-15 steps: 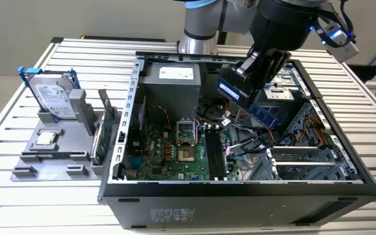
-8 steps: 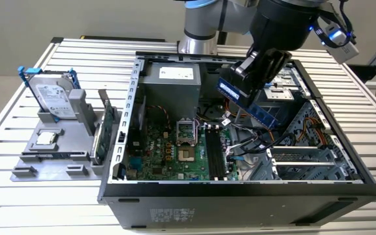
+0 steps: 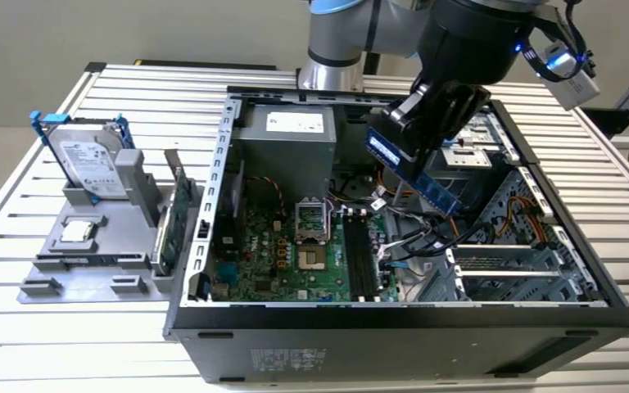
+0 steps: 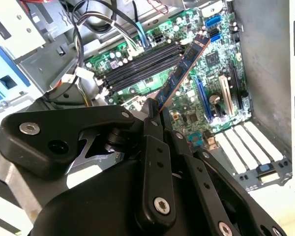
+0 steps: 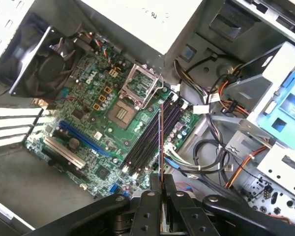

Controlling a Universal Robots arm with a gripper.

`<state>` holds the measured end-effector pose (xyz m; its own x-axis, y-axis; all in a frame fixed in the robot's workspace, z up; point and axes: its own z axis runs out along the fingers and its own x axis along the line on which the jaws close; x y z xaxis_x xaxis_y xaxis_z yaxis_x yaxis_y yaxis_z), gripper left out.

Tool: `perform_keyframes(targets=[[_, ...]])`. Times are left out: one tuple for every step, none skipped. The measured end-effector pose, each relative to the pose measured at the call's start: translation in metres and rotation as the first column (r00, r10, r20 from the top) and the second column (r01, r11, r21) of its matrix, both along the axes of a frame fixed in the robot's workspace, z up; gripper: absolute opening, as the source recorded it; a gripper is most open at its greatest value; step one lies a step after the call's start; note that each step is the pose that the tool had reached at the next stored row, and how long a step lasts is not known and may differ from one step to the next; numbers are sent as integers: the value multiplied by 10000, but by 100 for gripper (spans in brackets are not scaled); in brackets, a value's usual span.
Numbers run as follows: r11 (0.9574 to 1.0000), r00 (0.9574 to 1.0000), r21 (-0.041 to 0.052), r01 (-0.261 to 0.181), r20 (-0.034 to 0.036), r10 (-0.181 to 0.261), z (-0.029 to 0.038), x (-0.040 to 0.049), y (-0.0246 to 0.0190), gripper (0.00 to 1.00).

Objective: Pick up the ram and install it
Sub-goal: 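Insert the ram into the slot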

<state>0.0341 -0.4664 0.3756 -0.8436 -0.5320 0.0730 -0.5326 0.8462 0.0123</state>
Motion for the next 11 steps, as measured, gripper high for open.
perform_keyframes(targets=[[9999,9999,0,117,0,-117,0,0,0,0],[9997,9997,0,226,1,-226,0,0,0,0],[9994,9994,0,332,4,-332,0,0,0,0],[9991,9991,1,419,10,-419,-1,0,0,0],[9988,9988,2,496,21,-496,-1,1,0,0],[9984,9984,2,558,37,-558,-1,1,0,0],[9981,9981,3,618,57,-618,0,0,0,0],[9977,9977,5,671,83,-671,-1,0,0,0],[9975,9974,9,714,115,-714,-1,0,0,0],[9972,9970,14,754,151,-754,-1,0,0,0],[9968,9967,20,793,185,-793,-2,0,0,0]])
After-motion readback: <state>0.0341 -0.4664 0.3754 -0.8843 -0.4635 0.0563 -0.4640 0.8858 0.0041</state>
